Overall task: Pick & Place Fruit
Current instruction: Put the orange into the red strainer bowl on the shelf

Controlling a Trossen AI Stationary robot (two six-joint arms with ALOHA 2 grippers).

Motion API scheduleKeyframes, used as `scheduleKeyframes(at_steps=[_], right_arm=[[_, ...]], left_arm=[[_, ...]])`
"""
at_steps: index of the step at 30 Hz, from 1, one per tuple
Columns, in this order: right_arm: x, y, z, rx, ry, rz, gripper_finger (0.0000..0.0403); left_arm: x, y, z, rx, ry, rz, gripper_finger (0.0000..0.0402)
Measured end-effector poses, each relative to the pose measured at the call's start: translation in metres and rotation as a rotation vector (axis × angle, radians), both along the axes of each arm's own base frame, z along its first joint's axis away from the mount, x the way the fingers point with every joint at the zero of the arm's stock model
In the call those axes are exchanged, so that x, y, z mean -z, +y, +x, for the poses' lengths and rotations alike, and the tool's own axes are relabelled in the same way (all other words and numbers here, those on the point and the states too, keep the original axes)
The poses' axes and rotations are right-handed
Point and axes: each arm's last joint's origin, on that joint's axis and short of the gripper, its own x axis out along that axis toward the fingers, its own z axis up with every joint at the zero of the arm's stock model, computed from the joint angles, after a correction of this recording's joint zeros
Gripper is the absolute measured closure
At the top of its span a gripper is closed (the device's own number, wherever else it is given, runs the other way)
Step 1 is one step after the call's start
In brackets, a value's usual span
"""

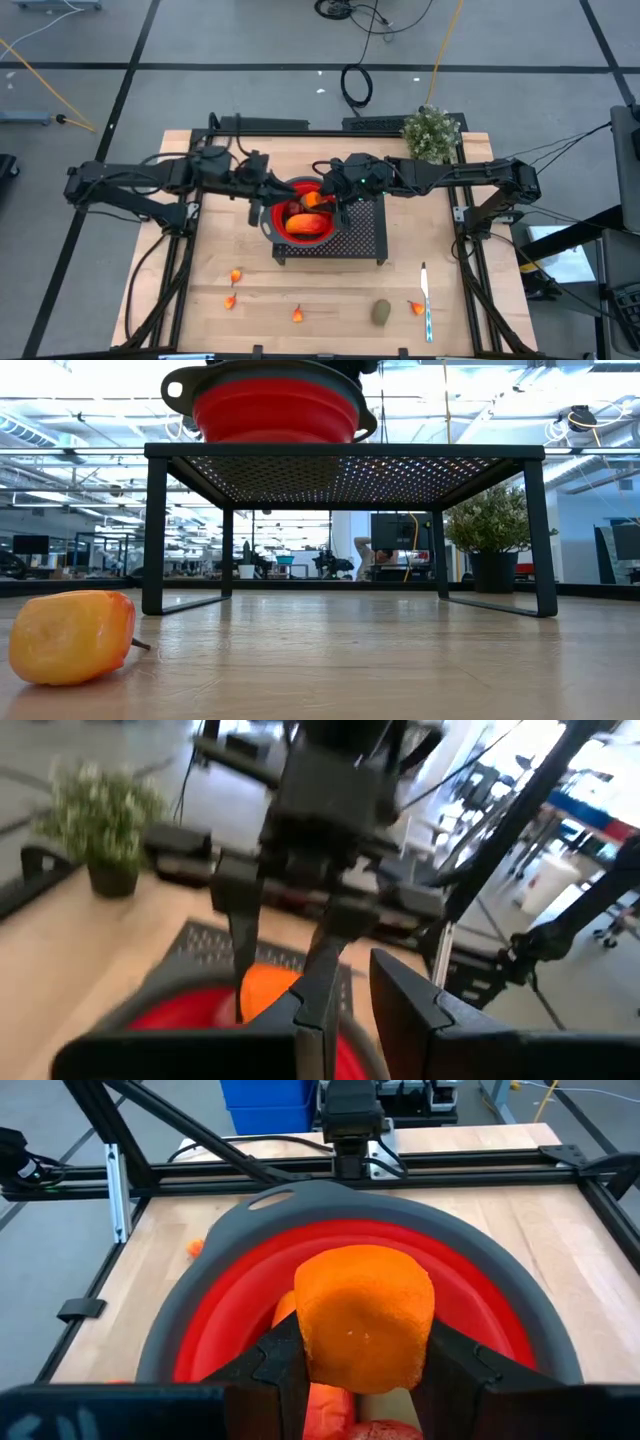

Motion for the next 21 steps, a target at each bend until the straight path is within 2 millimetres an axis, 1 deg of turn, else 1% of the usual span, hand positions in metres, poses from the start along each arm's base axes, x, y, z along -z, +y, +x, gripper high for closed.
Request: scheduleKeyframes(at_steps=[7,12,21], right_arm=[[-0.003,0.004,0.001,-0.015,-0.032,-0.007,0.0275],[-0.003,0.005,0.001,-0.015,-0.031,-0.009,0.0275],[-0.003,0.005,0.001,-0.017,-0.031,-0.009,0.0275]], left_arm=[[0.013,0.001,0.017,-0.049,0.100,-0.089,0.0344],[0.020,0.001,0.023,-0.054,0.137,-0.106,0.0344],[0.021,0.001,0.024,-0.054,0.141,-0.105,0.0344]])
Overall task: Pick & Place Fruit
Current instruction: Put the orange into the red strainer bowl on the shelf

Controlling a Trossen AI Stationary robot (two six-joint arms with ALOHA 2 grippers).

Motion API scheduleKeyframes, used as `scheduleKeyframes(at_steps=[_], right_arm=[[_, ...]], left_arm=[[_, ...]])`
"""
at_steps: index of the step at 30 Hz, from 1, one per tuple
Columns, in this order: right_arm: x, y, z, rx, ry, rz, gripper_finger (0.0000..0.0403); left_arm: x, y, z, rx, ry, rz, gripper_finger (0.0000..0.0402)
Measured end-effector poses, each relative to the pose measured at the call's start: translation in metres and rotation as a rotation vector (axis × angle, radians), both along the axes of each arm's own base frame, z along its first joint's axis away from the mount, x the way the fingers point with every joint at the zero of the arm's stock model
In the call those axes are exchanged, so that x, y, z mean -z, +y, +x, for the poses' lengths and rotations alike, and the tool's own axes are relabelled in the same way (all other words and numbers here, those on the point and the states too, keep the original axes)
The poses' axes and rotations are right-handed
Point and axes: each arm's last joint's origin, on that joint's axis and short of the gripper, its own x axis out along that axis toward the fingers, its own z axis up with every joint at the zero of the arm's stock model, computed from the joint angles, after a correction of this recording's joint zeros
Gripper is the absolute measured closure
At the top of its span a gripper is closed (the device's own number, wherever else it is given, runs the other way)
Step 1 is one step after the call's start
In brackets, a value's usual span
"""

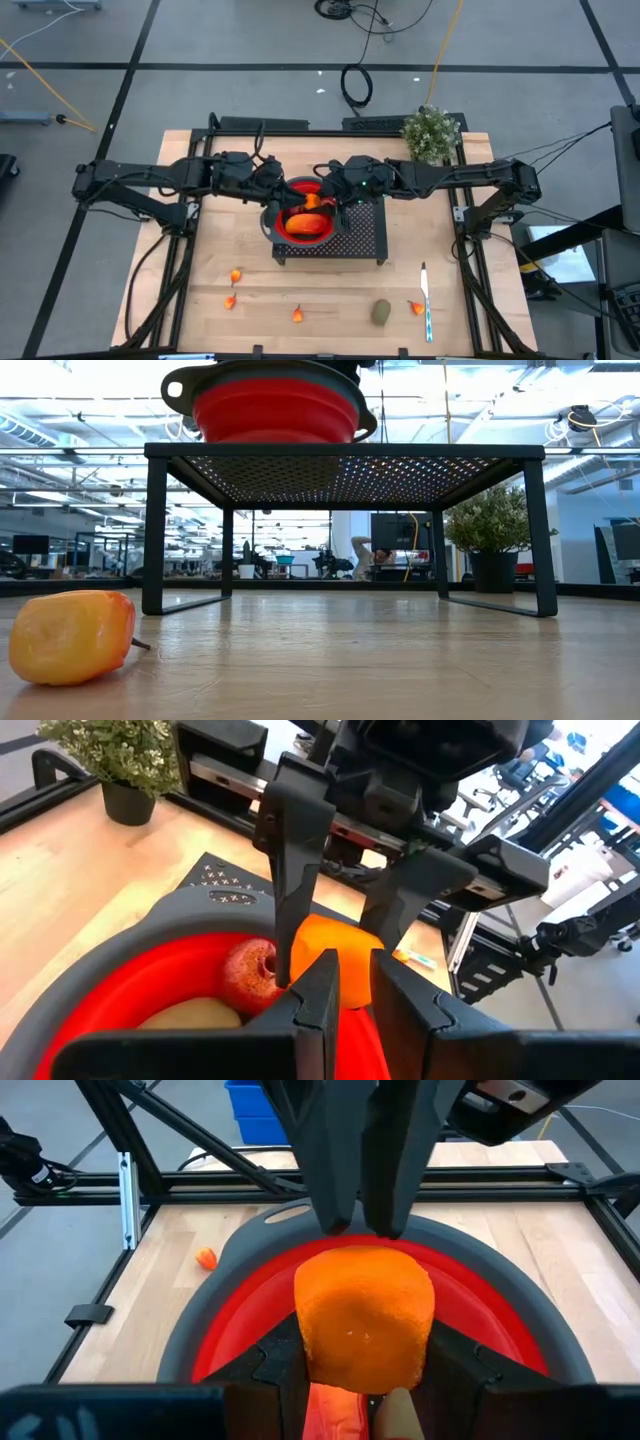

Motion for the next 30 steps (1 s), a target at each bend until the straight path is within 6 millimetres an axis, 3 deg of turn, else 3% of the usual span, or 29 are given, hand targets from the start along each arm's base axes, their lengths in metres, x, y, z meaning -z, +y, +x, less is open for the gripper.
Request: scheduleKeyframes(at_steps=[25,30], right_arm=[[0.0000,-0.0001,0.0000,-0.018,-0.005,-0.041,0.0275],[0.0009,-0.0004,-0.0002,0.029,0.004,-0.074,0.0275]], left_arm=[[0.0001,0.0032,-0.0002,0.004,0.006,-0.089,0.0343],[0.0035,0.0077,0.0028,-0.057,0.019,-0.088,0.0319]])
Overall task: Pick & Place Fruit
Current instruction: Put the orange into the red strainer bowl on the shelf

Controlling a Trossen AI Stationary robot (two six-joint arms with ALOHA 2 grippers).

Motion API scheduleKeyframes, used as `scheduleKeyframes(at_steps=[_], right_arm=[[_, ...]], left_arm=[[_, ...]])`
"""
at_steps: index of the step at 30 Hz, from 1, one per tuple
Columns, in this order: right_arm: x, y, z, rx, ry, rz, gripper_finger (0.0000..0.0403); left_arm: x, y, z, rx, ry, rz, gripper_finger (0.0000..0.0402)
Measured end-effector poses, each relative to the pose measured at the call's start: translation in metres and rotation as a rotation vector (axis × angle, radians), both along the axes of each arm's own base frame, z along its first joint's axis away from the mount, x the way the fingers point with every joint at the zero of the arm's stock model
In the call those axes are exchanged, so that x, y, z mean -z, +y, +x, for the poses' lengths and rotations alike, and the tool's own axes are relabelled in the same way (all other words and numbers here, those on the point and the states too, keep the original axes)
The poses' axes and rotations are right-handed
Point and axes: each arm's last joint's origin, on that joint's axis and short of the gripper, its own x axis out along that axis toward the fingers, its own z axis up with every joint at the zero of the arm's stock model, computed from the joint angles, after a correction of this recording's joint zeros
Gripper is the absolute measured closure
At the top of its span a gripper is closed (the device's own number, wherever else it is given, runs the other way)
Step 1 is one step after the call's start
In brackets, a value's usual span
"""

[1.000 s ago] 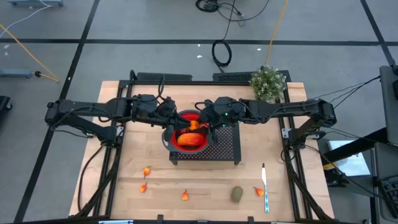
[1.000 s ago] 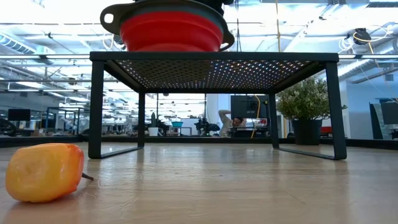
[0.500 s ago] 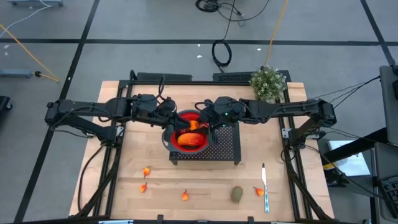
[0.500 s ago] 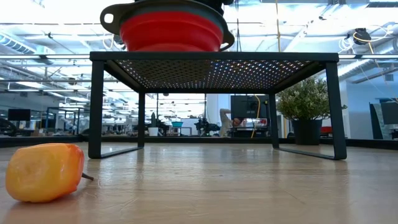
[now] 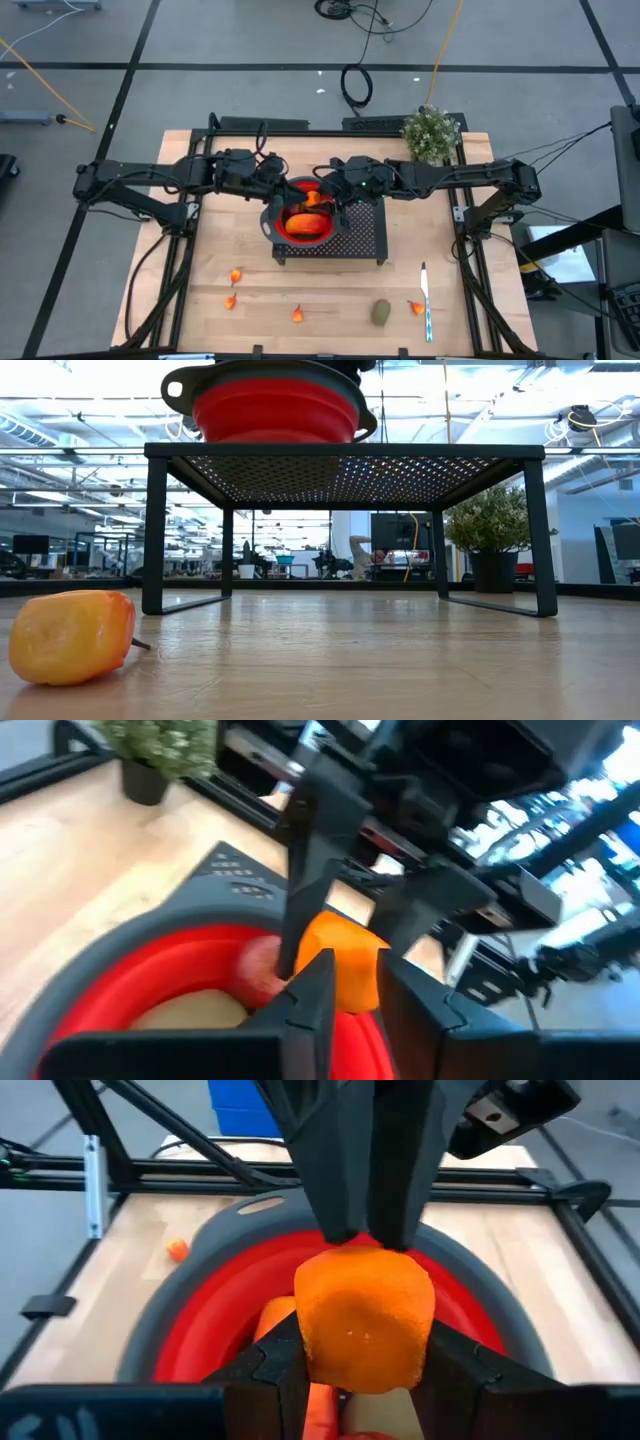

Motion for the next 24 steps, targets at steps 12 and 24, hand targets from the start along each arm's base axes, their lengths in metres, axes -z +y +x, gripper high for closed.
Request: scheduleKeyframes(at_steps=[12,24], right_arm=[[-0.002,0.003,0.000,0.017,-0.015,-0.039,0.0275],[-0.007,0.015,0.002,0.053,-0.072,-0.133,0.0275]], left_arm=[[0.002,0.002,0.003,-0.124,0.003,-0.104,0.0167],[0.012,0.002,0.020,-0.121,-0.004,-0.222,0.0099]])
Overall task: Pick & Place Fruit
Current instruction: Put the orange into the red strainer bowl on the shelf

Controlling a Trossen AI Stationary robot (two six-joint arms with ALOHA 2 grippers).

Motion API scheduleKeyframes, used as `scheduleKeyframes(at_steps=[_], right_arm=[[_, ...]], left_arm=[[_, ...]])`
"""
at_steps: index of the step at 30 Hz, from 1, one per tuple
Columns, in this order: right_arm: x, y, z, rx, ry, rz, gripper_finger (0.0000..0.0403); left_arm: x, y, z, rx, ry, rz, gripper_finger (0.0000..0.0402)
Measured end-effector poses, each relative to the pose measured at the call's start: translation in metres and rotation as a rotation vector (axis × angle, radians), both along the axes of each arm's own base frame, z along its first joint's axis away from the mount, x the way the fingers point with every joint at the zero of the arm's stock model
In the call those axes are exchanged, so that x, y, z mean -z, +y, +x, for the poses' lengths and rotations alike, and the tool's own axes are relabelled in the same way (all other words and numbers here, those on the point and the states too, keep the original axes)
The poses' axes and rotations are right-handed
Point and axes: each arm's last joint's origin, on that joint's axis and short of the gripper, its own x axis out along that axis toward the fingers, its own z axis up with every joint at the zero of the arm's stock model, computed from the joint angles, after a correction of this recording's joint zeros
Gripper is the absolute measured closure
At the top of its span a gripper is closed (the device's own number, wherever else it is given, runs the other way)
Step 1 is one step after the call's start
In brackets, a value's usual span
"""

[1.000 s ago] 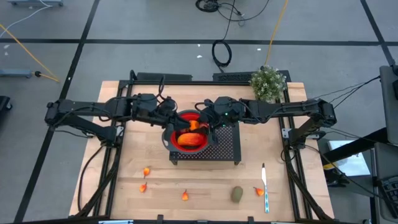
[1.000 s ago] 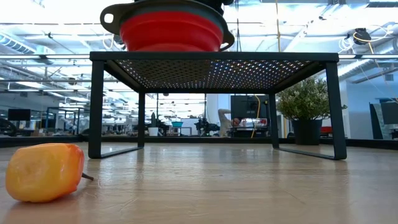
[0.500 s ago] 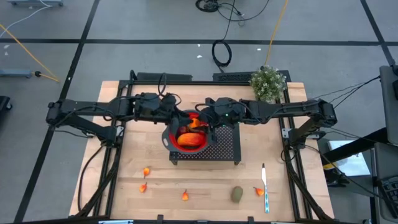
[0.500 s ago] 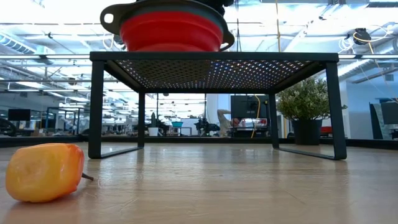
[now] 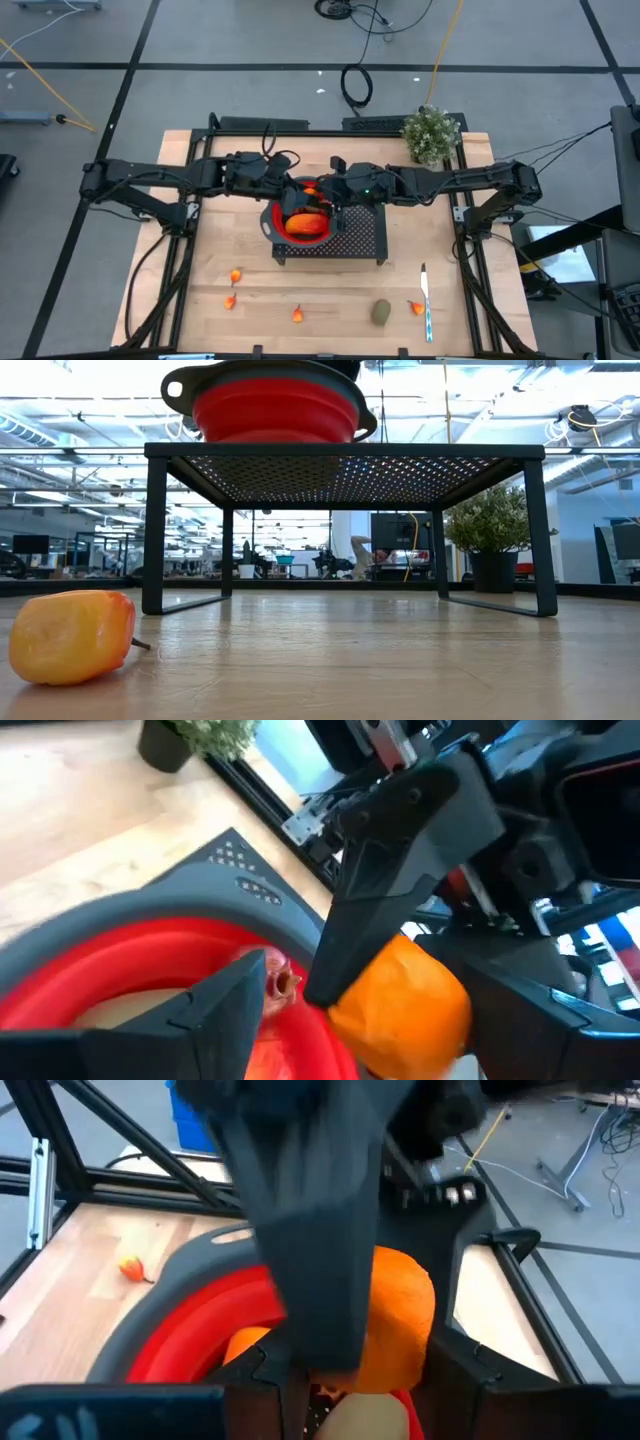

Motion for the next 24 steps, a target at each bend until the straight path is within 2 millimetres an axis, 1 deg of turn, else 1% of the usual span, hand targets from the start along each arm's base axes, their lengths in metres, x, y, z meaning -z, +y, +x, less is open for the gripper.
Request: scheduleKeyframes(at_steps=[4,7,12,19,21,24], right_arm=[[0.0001,-0.0001,-0.0001,0.023,0.001,-0.001,0.0275],[0.0011,-0.0009,-0.0007,0.044,0.014,-0.011,0.0275],[0.0011,0.0012,-0.0008,0.041,0.014,-0.011,0.0275],[0.0019,0.0031,-0.0007,0.034,0.020,-0.020,0.0275],[0.0020,0.0033,-0.0008,0.033,0.021,-0.019,0.0271],[0.0021,0.0034,-0.0008,0.031,0.022,-0.011,0.0259]], left_arm=[[0.0029,0.0000,0.0072,-0.001,-0.019,-0.044,0.0103],[0.0034,0.0002,0.0075,-0.006,-0.016,-0.050,0.0117],[0.0011,0.0001,0.0057,-0.010,-0.026,-0.048,0.0161],[0.0009,0.0000,0.0054,-0.010,-0.026,-0.051,0.0240],[0.0011,-0.0001,0.0052,-0.009,-0.023,-0.049,0.0253],[0.0015,-0.0006,0.0051,0.000,-0.019,-0.044,0.0256]])
